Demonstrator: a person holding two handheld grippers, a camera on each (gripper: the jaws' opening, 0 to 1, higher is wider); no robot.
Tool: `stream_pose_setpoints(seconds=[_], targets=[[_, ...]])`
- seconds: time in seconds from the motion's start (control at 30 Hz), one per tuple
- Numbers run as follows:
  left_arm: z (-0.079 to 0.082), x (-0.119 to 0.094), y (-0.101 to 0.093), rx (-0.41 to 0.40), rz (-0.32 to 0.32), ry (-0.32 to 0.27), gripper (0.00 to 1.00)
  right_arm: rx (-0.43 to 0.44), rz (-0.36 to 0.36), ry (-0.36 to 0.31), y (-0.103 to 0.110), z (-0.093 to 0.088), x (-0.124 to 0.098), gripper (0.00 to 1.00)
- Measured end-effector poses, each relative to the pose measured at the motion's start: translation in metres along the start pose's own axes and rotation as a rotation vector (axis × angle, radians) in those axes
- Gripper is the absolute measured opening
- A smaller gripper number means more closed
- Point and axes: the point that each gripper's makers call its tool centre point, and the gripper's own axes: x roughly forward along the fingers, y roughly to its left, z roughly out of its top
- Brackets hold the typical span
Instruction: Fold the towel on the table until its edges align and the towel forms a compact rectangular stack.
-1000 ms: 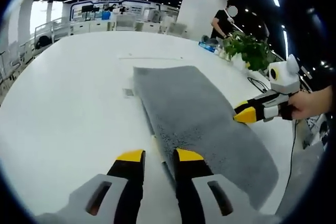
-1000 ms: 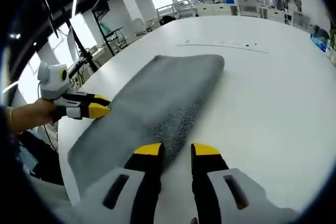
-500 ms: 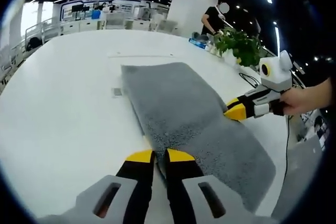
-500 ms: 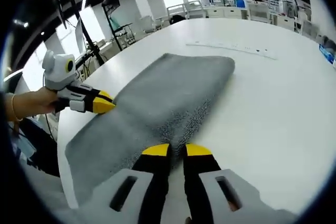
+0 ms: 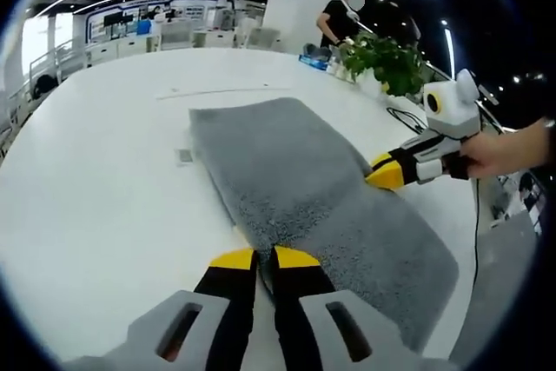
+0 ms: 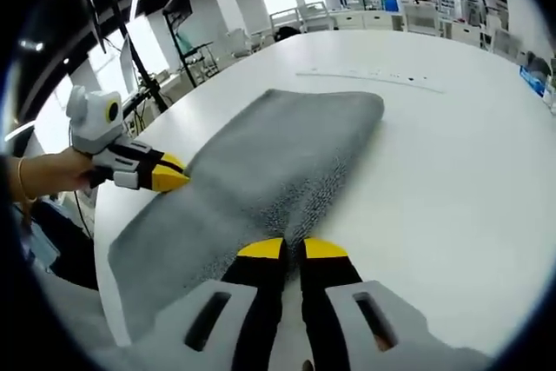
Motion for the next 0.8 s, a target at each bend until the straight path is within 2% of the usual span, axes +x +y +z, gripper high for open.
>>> stream_pose_setpoints(seconds=[0.2,0.5,0.63,0.7,0.8], targets=[[0.004,0.014,-0.032,0.018,-0.033,-0.001,0.06,0.049,-0.033,-0.014,-0.024,-0.016,-0.023,0.04],[0.008,0.032,-0.079,0.039,-0.08,-0.011,0.06,0.052,-0.081,-0.026,-0.05,-0.037,-0.052,0.04],[0.008,0.036,-0.087,0.06,-0.083,-0.015,0.06,0.068,-0.091,-0.037,-0.055,-0.04,-0.059,0.04],[0.008,0.036,-0.087,0.101,-0.064,-0.02,0.06,0.065,-0.092,-0.04,-0.054,-0.04,-0.058,0.04],[0.008,0.035,-0.086,0.102,-0.06,-0.02,0.06,0.047,-0.098,-0.041,-0.052,-0.04,-0.057,0.04]])
